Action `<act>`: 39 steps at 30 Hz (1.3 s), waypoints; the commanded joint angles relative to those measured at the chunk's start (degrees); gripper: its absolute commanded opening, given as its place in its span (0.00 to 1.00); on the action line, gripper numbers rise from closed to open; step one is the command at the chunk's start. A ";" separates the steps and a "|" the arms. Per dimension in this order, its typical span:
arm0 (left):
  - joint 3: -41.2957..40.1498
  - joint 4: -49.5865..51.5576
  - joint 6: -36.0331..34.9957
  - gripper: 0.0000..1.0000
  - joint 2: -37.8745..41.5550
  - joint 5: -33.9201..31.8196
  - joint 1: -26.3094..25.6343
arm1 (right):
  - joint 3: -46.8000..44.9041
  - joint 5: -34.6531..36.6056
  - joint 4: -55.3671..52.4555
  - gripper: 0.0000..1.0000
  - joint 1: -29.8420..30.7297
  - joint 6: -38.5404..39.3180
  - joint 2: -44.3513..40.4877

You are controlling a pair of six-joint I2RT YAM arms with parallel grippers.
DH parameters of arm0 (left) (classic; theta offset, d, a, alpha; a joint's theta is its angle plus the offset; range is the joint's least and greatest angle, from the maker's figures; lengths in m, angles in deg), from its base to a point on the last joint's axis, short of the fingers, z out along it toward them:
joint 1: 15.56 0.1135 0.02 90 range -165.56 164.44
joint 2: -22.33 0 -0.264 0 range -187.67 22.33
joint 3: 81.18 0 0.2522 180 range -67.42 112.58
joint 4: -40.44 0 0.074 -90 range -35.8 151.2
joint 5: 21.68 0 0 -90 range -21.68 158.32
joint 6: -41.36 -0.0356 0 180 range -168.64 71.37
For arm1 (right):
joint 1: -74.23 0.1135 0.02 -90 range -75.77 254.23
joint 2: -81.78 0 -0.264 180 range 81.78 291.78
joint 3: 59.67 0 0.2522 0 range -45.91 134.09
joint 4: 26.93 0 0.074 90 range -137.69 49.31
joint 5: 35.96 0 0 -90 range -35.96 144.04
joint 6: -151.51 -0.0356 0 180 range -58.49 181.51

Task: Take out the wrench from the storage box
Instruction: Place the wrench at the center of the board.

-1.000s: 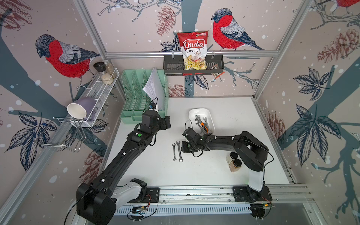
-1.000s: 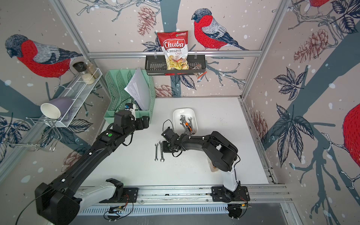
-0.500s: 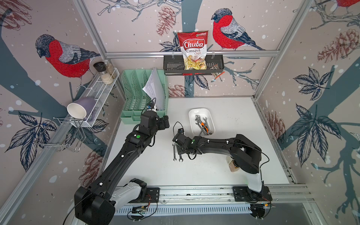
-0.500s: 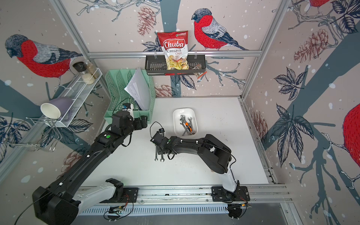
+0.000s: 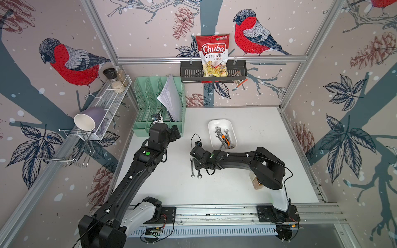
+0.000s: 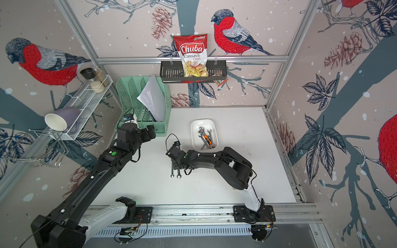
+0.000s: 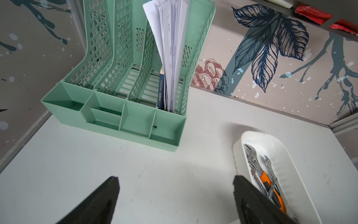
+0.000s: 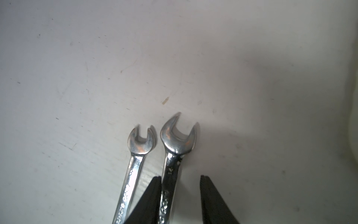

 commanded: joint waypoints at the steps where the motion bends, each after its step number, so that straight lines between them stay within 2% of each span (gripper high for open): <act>1: -0.10 -1.02 0.93 0.95 -0.05 -1.04 0.37 | 0.72 -0.14 0.91 0.40 -0.14 0.55 0.59; 24: -0.12 -1.26 0.49 0.95 -0.50 0.05 0.34 | 0.01 1.97 -0.02 0.36 -0.40 -0.63 0.29; 32: -0.48 -1.77 0.61 0.95 -0.83 1.79 0.24 | 2.78 2.63 -1.10 0.38 -1.19 3.26 -6.23; 36: -0.14 -3.56 0.59 0.94 -2.50 7.82 0.23 | 1.15 1.28 -0.39 0.37 -4.50 8.21 -11.52; 39: 2.95 -3.02 1.10 0.93 -5.75 11.03 0.26 | -0.87 -1.40 -0.25 0.34 -10.65 9.56 -14.98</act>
